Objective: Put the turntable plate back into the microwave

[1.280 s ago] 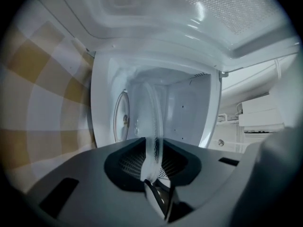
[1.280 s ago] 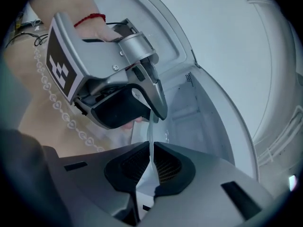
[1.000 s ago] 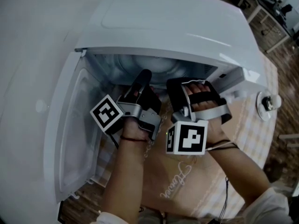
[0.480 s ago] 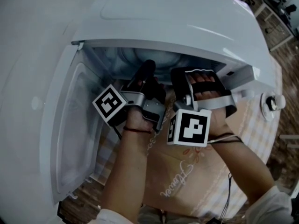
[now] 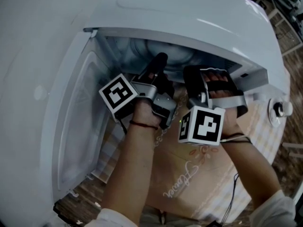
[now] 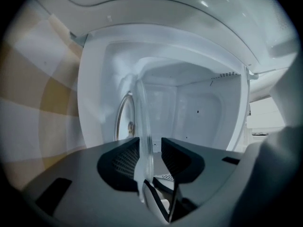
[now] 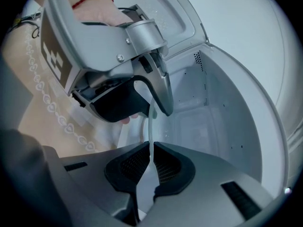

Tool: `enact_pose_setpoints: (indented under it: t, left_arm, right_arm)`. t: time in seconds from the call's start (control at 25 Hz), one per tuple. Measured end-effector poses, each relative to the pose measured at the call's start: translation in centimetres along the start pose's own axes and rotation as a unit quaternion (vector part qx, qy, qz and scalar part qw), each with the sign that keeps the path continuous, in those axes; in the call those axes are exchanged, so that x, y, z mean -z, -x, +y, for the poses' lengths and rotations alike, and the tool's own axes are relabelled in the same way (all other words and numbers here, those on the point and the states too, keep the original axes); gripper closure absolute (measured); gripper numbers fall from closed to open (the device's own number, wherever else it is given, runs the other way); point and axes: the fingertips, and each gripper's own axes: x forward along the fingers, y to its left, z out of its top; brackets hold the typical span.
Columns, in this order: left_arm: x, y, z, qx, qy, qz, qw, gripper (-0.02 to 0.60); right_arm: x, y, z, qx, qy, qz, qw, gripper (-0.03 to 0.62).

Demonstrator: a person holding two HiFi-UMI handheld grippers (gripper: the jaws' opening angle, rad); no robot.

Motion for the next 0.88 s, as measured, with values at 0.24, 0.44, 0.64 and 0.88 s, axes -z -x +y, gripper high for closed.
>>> enact_pose_setpoints:
  t: [0.24,0.44,0.64,0.88]
  left_arm:
    - [-3.6,1.7,1.1,-0.056,-0.024,-0.057,0.9965,0.489]
    - [-3.4,1.8,1.4,-0.074,-0.031,-0.049,0.9955,0.531]
    - [-3.1,2.4,1.8,-0.085,-0.017,-0.058,0.9945,0.537]
    - [-2.8,2.3,2.5,-0.101,-0.006,-0.049,0.9937,0.545]
  right_arm:
    - [-0.1,0.0,0.3,-0.003,0.004,-0.009,1.000,0.548]
    - [0.1,-0.1,0.8,-0.010,0.009,-0.009,1.000,0.548]
    - [0.5,-0.7,1.0,-0.021,-0.005,0.014,1.000,0.546]
    - [1.0,-1.4,1.7,-0.045,-0.013,0.047,0.998,0.545]
